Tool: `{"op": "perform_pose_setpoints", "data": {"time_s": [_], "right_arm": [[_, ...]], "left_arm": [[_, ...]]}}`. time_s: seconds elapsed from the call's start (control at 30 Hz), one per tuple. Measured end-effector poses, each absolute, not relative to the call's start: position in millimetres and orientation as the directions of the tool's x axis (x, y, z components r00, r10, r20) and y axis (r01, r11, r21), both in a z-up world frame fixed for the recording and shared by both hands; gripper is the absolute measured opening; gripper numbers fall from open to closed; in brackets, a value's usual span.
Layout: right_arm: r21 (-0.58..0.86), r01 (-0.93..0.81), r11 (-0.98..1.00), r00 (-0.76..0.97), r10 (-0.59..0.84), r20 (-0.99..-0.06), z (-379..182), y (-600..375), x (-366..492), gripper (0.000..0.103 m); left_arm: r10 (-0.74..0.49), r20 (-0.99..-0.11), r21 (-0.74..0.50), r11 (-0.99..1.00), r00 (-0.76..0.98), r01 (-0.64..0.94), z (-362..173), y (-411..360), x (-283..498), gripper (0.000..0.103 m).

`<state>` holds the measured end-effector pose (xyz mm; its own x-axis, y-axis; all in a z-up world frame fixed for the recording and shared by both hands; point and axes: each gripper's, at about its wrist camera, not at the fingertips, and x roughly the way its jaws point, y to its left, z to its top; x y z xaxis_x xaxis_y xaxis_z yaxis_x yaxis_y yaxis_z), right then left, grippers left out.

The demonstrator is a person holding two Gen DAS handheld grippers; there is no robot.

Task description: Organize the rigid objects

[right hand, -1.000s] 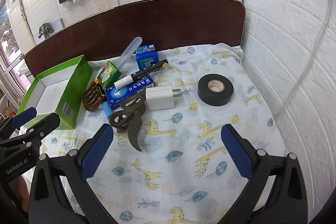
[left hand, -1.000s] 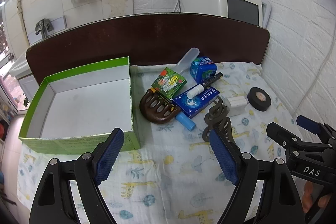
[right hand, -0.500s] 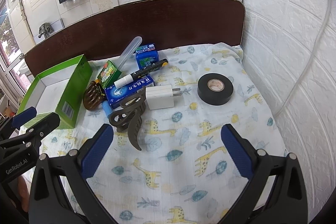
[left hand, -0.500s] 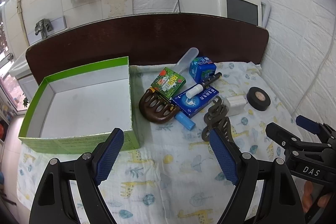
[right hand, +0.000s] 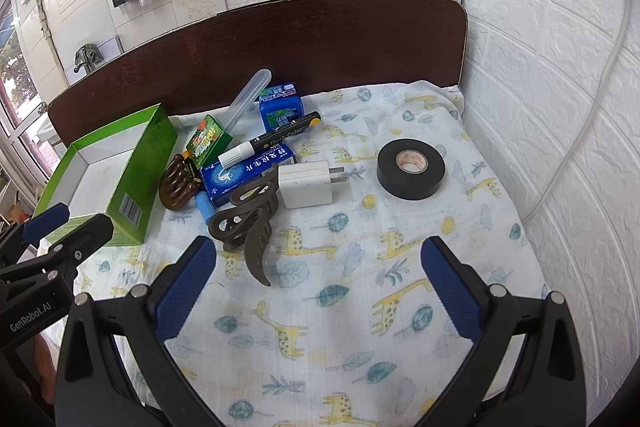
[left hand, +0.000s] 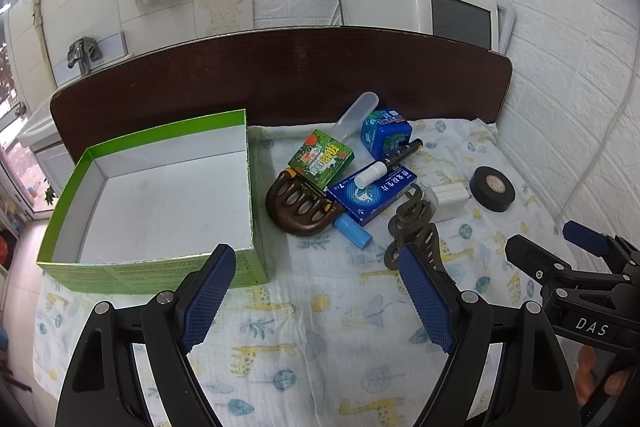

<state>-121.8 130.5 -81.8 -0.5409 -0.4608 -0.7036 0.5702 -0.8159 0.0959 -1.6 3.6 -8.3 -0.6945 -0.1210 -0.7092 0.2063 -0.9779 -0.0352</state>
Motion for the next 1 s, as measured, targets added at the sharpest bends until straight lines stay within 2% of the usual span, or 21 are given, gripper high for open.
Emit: {"op": "perform_pose_setpoints", "data": {"time_s": [0.43, 0.5, 0.57, 0.67, 0.83, 0.87, 0.97, 1.0], "right_arm": [[0.109, 0.574, -0.811, -0.532, -0.471, -0.703, -83, 132, -122, 0.1], [0.123, 0.582, -0.804, -0.519, -0.484, -0.705, -85, 133, -123, 0.091], [0.152, 0.593, -0.791, -0.484, -0.501, -0.717, -89, 134, -126, 0.063], [0.209, 0.596, -0.776, -0.415, -0.52, -0.747, -102, 136, -131, 0.037], [0.24, 0.638, -0.732, -0.337, -0.546, -0.767, -119, 126, -130, 0.036], [0.247, 0.65, -0.719, -0.319, -0.553, -0.77, -122, 122, -130, 0.037], [0.249, 0.671, -0.698, -0.284, -0.552, -0.784, -129, 107, -131, 0.038], [0.249, 0.677, -0.693, -0.275, -0.552, -0.788, -132, 103, -131, 0.038]], "left_arm": [[-0.139, -0.717, -0.028, -0.973, -0.684, 0.227, -7, 2, -3, 0.084], [-0.139, -0.721, -0.028, -0.973, -0.679, 0.229, -8, 2, -5, 0.084], [-0.139, -0.725, -0.028, -0.973, -0.674, 0.231, -10, 1, -6, 0.084], [-0.129, -0.73, -0.031, -0.975, -0.671, 0.221, -13, 3, -9, 0.084], [-0.127, -0.743, -0.021, -0.977, -0.657, 0.213, -21, 6, -17, 0.084], [-0.193, -0.746, -0.014, -0.952, -0.637, 0.305, -23, 6, -18, 0.084], [-0.193, -0.756, -0.011, -0.952, -0.626, 0.307, -27, 5, -21, 0.084], [-0.233, -0.757, -0.004, -0.933, -0.611, 0.36, -28, 4, -23, 0.084]]}}
